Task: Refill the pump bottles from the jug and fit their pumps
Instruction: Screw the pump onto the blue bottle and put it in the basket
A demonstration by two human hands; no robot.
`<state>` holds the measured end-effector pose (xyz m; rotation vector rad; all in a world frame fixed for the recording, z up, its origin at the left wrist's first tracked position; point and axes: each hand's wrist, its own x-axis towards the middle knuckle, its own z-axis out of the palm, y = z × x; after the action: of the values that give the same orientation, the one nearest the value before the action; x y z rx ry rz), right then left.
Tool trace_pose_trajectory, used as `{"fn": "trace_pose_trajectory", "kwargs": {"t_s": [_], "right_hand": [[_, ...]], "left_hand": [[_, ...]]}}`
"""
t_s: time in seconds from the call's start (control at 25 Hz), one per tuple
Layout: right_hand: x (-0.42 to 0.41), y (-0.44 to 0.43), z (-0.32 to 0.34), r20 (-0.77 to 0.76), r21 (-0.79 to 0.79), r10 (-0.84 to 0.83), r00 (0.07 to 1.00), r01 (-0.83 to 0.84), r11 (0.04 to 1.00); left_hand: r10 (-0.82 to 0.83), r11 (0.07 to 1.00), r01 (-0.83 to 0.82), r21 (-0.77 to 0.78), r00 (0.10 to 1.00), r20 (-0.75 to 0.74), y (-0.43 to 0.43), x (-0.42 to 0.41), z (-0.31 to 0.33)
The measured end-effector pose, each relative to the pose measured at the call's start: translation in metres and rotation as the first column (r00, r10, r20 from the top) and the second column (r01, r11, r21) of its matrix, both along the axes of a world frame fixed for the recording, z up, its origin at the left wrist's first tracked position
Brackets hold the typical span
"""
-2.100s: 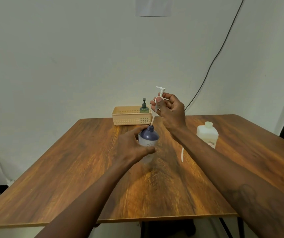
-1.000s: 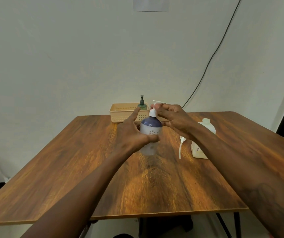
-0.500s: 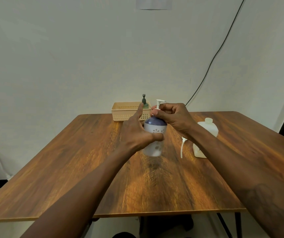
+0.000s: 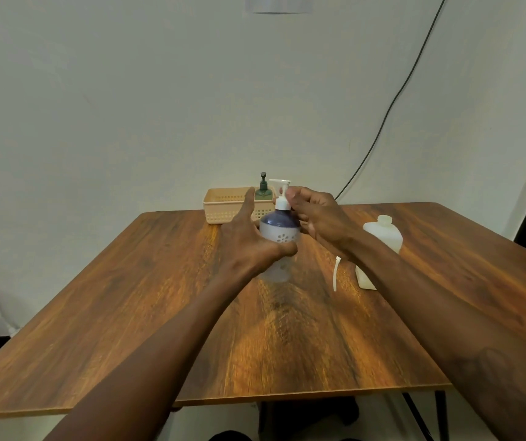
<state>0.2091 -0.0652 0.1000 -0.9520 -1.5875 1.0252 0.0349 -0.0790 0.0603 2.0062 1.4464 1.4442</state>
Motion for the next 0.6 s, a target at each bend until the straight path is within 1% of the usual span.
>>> {"fn": "trace_pose_trajectory", "kwargs": {"t_s": [0.04, 0.08, 0.16, 0.24, 0.32, 0.4, 0.44, 0.52, 0.6], "right_hand": [[0.005, 0.001, 0.000, -0.036, -0.031, 0.085, 0.996, -0.086, 0.996], [0.007, 0.000, 0.001, -0.030, -0.034, 0.131, 0.991, -0.132, 0.991], [0.008, 0.000, -0.001, 0.007, 0.010, 0.126, 0.992, -0.126, 0.992], [0.008, -0.001, 0.000, -0.040, 0.028, 0.016, 0.999, -0.015, 0.999], [0.008, -0.001, 0.004, -0.061, -0.017, -0.110, 0.992, 0.109, 0.994], [0.006, -0.001, 0.005, 0.020, -0.034, -0.188, 0.982, 0.188, 0.982], [0.003, -0.001, 0.005, 0.060, -0.029, -0.199, 0.978, 0.201, 0.979], [-0.002, -0.001, 0.003, 0.088, -0.014, -0.178, 0.980, 0.180, 0.984], [-0.002, 0.003, 0.003, 0.022, -0.022, -0.056, 0.998, 0.057, 0.998]], "left_hand": [[-0.004, 1.000, 0.004, -0.018, 1.000, 0.005, 0.003, -0.002, 0.000], [-0.017, 0.999, 0.017, -0.037, 1.000, 0.010, 0.005, -0.004, 0.000], [-0.052, 0.997, 0.053, -0.059, 0.999, 0.017, 0.007, -0.007, -0.002], [-0.083, 0.995, 0.083, -0.056, 0.997, 0.000, 0.007, -0.006, -0.002], [-0.083, 0.996, 0.082, -0.033, 0.996, -0.034, 0.004, -0.004, -0.003], [-0.070, 0.998, 0.070, -0.006, 0.996, -0.054, 0.001, 0.001, -0.004], [-0.066, 0.998, 0.066, 0.005, 0.996, -0.059, 0.000, 0.003, -0.005], [-0.066, 0.998, 0.066, -0.005, 0.997, -0.038, 0.001, 0.006, -0.006], [-0.045, 0.998, 0.044, -0.034, 0.999, -0.019, 0.004, 0.005, -0.005]]}}
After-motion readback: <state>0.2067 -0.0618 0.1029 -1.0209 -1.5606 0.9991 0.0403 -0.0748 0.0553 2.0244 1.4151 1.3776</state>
